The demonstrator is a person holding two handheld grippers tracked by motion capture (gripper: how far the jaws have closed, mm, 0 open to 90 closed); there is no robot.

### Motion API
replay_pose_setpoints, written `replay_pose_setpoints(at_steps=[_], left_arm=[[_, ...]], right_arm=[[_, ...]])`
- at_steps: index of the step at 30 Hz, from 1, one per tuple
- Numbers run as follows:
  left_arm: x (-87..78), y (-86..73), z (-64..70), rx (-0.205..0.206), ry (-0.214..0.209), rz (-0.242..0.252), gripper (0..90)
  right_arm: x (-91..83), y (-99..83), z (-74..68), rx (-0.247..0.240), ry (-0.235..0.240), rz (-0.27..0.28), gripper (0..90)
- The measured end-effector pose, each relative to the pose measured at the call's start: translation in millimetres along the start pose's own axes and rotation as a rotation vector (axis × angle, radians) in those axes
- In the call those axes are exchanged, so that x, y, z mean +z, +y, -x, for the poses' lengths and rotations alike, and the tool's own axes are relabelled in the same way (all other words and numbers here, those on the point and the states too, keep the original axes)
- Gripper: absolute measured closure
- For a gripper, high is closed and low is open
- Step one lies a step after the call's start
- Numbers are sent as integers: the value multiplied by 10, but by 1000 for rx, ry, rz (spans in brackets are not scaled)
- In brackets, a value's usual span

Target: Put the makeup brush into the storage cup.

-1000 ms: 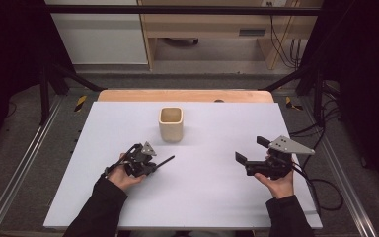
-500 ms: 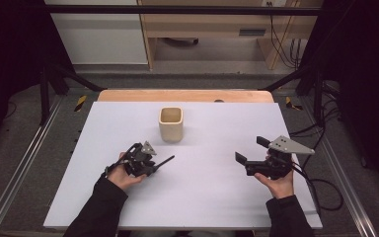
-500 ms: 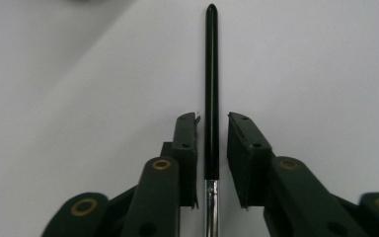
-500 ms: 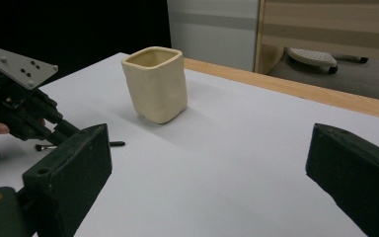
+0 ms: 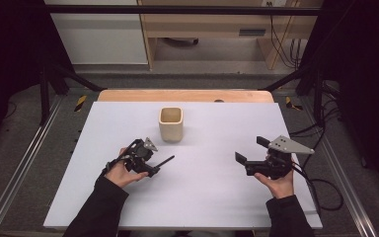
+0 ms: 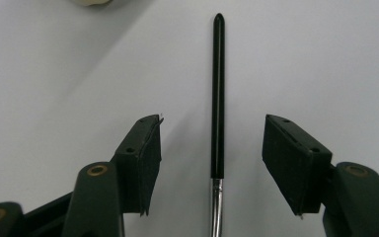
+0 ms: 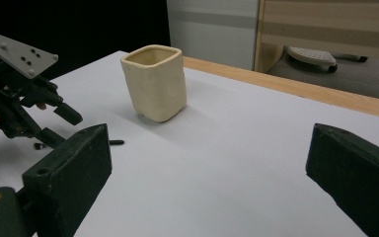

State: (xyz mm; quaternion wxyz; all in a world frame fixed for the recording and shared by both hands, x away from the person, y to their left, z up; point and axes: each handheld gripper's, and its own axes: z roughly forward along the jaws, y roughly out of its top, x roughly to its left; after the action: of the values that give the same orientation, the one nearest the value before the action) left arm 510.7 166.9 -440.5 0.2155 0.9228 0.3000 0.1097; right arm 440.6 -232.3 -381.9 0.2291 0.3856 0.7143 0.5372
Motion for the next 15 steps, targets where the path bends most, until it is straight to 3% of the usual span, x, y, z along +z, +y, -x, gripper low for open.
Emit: replay_pose_setpoints(at_steps=[6, 15], left_arm=[[54, 17, -10, -5, 2, -40, 455], [108, 38, -3, 23, -13, -80, 596]], right_arm=[[4, 0, -1, 1, 1, -1, 40], [16, -4, -5, 3, 2, -7, 40]])
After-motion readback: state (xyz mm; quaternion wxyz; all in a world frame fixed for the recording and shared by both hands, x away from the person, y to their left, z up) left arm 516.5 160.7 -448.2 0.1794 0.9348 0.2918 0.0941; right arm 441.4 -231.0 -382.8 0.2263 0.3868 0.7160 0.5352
